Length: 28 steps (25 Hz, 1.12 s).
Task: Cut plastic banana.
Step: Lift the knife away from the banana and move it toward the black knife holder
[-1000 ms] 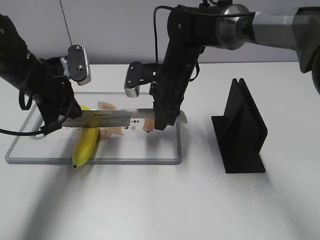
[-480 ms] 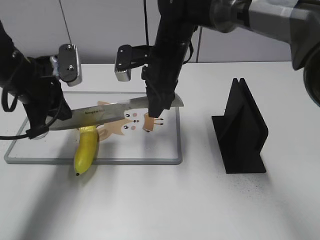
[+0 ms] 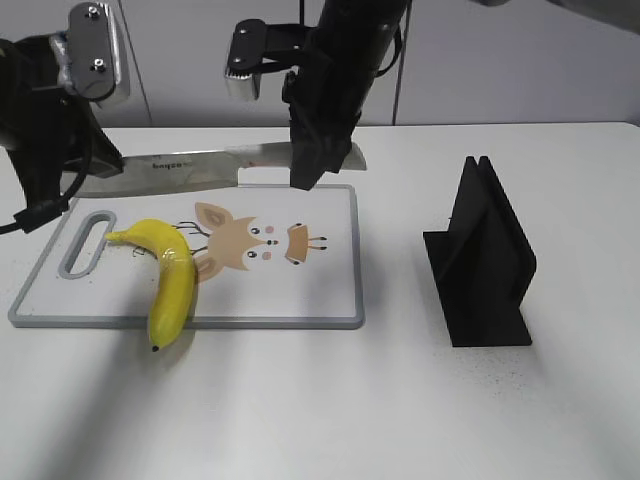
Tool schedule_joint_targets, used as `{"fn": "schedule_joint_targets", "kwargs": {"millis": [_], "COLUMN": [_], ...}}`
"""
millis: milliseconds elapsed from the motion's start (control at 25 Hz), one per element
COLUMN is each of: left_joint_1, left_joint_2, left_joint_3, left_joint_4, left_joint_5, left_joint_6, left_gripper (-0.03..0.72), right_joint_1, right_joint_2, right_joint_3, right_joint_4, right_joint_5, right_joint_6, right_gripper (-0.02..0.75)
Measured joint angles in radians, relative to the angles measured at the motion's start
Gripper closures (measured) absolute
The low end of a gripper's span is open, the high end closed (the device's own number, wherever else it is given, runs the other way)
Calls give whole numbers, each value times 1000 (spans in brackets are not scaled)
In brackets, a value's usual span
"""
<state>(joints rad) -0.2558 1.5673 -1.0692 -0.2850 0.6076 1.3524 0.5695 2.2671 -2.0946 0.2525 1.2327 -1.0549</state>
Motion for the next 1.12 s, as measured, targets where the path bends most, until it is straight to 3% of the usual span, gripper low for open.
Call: {"fn": "schedule_joint_targets", "kwargs": {"millis": [120,280,360,720,920,1120], "left_joint_1": [1,-4,-6,-7,2,21], "left_joint_2": [-21,-48,-73,-219,-305,-375], "left_joint_3": [0,1,1,1,1,1], "left_joint_4": [-48,-151,-176,-185,-183,-134], "left_joint_5": [-13,-2,-4,-88,-95,13], "left_joint_6": [-1,-4,-5,-35,-221,-408], "left_gripper": [547,165,57,33,46,75], "right_joint_1": [0,3,3,3,3,3], "right_joint_2": [-16,-50,-63,-119,-173,-244], "right_joint_3": [0,33,52,123,178,239], "right_joint_4": [20,43,34,23,18,5], "right_joint_5": [1,-12,-22,-30,-30,-30], "right_joint_6": [10,39,52,88,154,210], "right_gripper": [549,558,558,559,559,559]}}
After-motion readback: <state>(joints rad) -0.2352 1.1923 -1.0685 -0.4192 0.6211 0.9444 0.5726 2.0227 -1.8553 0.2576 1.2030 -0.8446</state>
